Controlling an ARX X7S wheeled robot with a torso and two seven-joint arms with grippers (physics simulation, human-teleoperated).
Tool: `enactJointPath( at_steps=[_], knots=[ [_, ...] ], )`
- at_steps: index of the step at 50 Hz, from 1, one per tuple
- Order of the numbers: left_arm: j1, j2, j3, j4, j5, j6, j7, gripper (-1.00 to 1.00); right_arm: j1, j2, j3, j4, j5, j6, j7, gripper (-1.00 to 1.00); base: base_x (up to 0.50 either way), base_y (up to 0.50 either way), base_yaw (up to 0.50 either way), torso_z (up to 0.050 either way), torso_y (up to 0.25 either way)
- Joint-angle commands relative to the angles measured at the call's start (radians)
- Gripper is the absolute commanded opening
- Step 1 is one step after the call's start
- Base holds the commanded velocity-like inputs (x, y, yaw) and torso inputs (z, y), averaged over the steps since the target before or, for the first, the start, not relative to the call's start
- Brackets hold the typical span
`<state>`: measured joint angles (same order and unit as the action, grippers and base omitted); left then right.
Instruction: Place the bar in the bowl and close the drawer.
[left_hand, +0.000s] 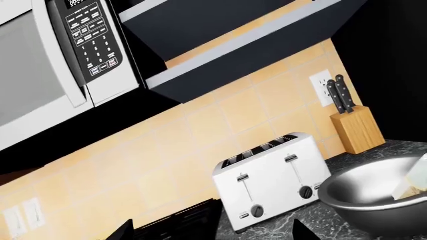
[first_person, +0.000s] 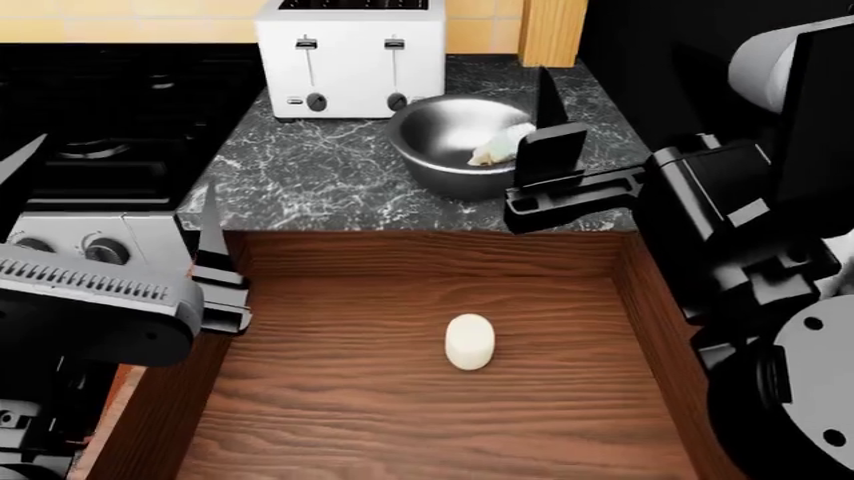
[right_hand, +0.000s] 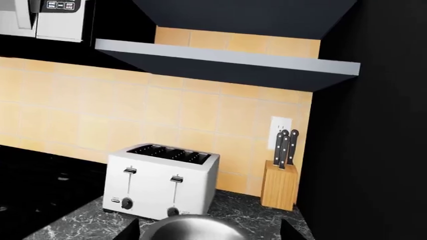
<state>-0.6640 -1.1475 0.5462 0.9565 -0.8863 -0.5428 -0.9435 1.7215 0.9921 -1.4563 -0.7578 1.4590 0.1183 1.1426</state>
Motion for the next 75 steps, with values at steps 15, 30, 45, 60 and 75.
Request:
enactJointPath(
  at_steps=[15,30,45,60,75],
  knots=[
    [-0.028,0.025,0.014,-0.012,0.008,-0.017,0.01,1.0,-0.007,0.068,0.015,-0.061,-0.039,0.003,0.054,1.0,-0.12,0.19,0.0,0.0,0.0],
    [-0.008,0.007,0.006,-0.011,0.012,0.005,-0.007,1.0,-0.033,0.087,0.015,-0.085,-0.066,-0.01,0.064,1.0,0.0,0.5,0.0,0.0,0.0],
    [-0.027,0.011,0.004,-0.012,0.009,-0.005,-0.01,1.0,-0.023,0.13,0.027,-0.129,-0.052,-0.001,0.094,1.0,0.0,0.47,0.0,0.0,0.0],
    [-0.151,0.046,0.001,-0.014,-0.034,-0.086,0.022,1.0,0.021,0.148,0.049,-0.142,-0.01,0.03,0.095,1.0,0.0,0.44,0.0,0.0,0.0],
    [-0.324,0.121,0.027,-0.064,-0.031,-0.176,0.118,1.0,0.038,0.154,0.059,-0.141,0.005,0.051,0.096,1.0,0.0,0.44,0.0,0.0,0.0]
  ],
)
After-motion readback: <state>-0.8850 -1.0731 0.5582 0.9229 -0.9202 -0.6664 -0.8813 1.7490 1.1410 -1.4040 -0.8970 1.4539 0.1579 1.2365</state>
